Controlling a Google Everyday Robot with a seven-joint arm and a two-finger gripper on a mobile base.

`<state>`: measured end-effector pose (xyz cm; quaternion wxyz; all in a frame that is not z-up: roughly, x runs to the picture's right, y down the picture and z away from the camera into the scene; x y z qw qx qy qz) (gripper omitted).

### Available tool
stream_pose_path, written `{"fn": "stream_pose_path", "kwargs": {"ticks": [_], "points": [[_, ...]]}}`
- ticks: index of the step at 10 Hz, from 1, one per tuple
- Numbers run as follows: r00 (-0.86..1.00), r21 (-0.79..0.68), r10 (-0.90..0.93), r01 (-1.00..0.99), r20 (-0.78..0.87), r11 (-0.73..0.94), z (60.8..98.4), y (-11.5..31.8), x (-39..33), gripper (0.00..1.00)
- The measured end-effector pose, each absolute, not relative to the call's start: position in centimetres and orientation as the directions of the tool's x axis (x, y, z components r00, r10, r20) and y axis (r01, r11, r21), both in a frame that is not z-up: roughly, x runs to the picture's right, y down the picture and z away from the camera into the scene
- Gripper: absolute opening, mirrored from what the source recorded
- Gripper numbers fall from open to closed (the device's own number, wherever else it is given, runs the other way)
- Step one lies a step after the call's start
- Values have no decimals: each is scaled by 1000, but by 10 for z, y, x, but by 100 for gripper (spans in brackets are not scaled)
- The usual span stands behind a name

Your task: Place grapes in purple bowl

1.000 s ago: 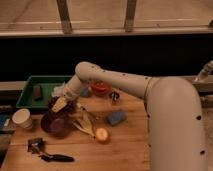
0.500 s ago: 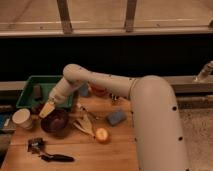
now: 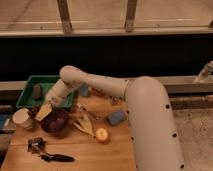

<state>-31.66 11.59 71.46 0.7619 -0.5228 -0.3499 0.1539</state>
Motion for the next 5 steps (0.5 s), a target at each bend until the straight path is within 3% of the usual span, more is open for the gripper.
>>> {"fn": "stream_pose_path", "kwargs": {"ticks": [4,5], "points": [[710,-877,610,22,352,480,728,90,-282,75],[709,-879,613,20,349,477,731,88,-282,79]]}}
